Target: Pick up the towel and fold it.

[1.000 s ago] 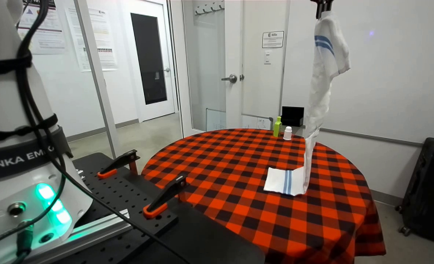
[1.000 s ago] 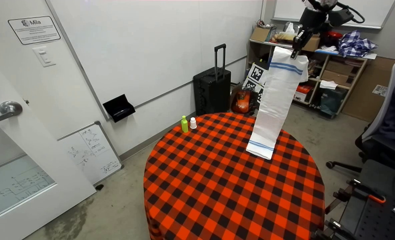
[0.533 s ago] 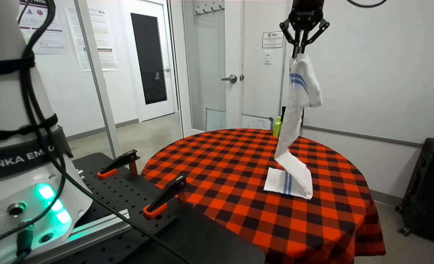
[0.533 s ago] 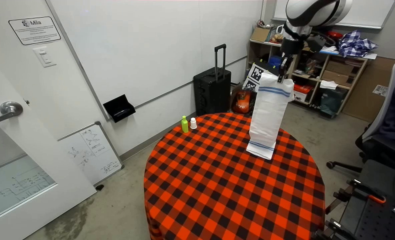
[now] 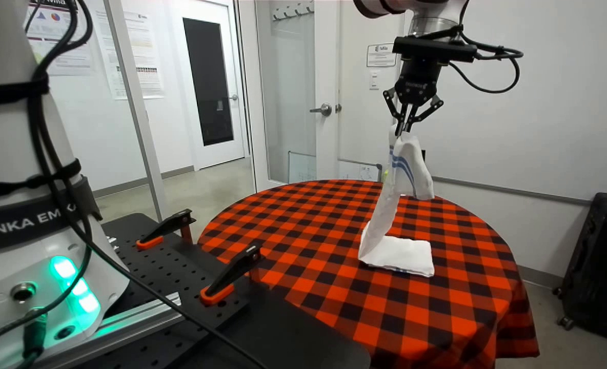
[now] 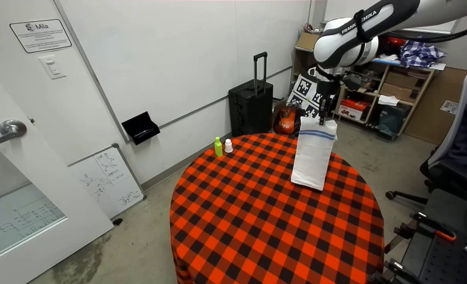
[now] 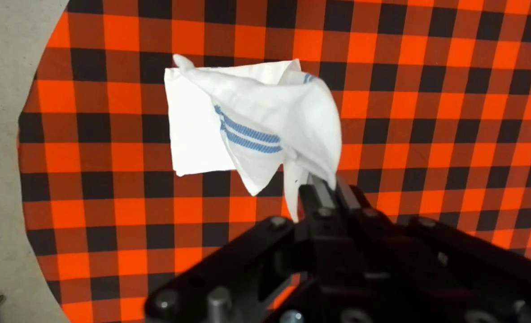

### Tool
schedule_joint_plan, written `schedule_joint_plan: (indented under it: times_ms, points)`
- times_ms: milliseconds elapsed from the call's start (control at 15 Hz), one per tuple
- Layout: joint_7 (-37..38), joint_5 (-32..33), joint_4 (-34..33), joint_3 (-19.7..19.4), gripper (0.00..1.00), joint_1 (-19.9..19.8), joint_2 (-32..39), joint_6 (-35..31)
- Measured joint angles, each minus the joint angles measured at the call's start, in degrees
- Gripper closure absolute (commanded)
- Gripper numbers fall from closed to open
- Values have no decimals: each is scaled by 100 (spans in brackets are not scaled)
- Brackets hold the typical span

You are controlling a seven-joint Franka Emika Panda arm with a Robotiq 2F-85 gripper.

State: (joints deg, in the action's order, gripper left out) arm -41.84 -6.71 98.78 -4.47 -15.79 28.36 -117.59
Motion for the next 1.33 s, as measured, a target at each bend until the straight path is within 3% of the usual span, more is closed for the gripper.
schedule_joint_plan:
  times_ms: [533,867,1333]
  points:
    - [17,340,-519,-13,99,-106,817,-514]
    - [280,512,-730,-36,99,-130,1424,-1515]
    - [1213,667,-1399,-165,99,-213,2340,-2773]
